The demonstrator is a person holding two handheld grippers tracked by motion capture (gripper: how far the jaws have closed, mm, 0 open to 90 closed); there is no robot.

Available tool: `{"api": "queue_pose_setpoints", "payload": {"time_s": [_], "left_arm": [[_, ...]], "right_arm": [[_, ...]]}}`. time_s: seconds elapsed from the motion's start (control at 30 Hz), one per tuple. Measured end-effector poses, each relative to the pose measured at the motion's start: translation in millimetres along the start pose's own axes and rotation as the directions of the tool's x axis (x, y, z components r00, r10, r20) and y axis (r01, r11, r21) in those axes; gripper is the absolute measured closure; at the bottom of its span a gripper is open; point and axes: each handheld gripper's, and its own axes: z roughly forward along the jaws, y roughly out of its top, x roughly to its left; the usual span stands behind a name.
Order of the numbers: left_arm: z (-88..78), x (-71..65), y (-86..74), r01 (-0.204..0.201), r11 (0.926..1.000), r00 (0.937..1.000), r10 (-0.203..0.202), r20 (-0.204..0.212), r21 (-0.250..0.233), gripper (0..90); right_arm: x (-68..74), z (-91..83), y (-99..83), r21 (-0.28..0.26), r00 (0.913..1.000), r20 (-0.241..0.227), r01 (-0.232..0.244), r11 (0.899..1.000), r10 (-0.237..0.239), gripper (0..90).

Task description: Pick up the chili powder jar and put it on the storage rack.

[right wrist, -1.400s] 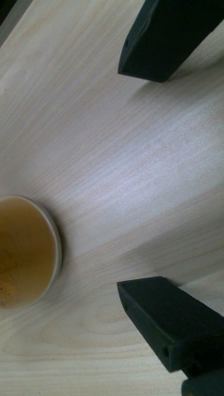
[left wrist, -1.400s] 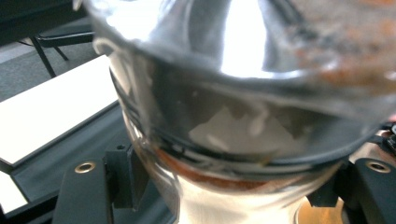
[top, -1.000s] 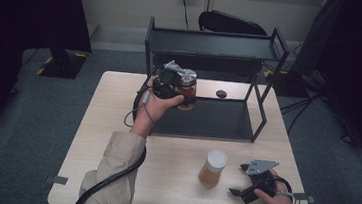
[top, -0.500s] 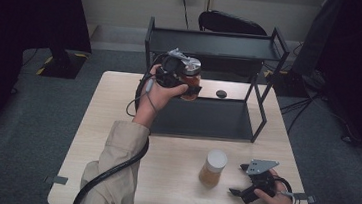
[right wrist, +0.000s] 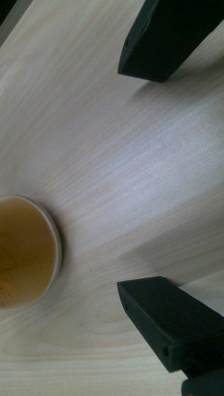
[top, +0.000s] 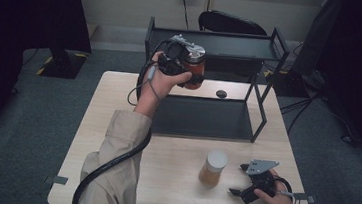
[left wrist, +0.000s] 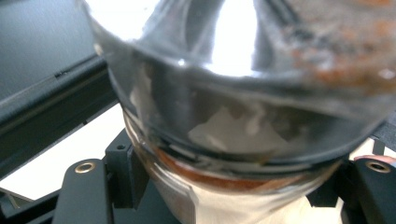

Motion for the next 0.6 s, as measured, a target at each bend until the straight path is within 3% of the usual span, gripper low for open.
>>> {"api": "queue_pose_setpoints", "payload": {"time_s": [0.6], "left_arm": [[-8.1, -0.5, 33.0, -0.006, 1.0, 0.9993, 0.007, -0.036, 0.005, 30.4]], "right_arm": [[-0.1, 0.0, 0.0, 0.0, 1.0, 0.0, 0.0, 1.0, 0.0, 0.0]]}}
